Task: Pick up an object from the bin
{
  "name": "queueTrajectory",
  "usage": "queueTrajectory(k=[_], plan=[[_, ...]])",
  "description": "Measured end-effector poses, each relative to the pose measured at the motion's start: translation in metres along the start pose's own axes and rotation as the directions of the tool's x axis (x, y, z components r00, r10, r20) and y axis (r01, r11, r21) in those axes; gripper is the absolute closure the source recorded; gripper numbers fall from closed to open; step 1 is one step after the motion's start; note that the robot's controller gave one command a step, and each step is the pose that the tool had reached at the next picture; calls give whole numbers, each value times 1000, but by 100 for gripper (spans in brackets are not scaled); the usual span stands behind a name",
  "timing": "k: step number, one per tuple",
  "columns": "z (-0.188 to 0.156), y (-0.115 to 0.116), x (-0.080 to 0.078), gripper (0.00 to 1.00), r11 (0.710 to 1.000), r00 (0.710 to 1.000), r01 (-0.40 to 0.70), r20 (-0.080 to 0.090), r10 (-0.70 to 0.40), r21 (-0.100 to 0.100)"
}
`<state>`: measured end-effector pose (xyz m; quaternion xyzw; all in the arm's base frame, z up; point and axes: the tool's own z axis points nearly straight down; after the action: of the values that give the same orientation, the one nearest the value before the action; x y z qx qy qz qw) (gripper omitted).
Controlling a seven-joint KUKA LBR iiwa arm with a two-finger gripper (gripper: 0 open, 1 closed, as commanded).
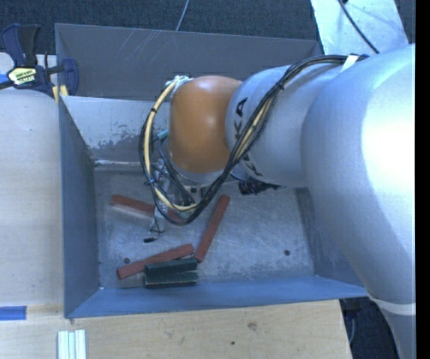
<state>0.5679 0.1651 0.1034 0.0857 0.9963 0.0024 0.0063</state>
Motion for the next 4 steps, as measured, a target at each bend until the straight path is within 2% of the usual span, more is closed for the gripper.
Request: queueTrajectory(k=[1, 2, 3, 4], plan=[[34, -6, -13, 0, 995, 995, -98, -8, 98, 5], [33, 19, -27, 0, 1000, 1000, 20, -8, -20, 4], [33, -5, -14, 0, 995, 995, -96, -9, 96, 5], [32, 50, -10, 100, 1000, 1000, -1, -6, 1, 1]])
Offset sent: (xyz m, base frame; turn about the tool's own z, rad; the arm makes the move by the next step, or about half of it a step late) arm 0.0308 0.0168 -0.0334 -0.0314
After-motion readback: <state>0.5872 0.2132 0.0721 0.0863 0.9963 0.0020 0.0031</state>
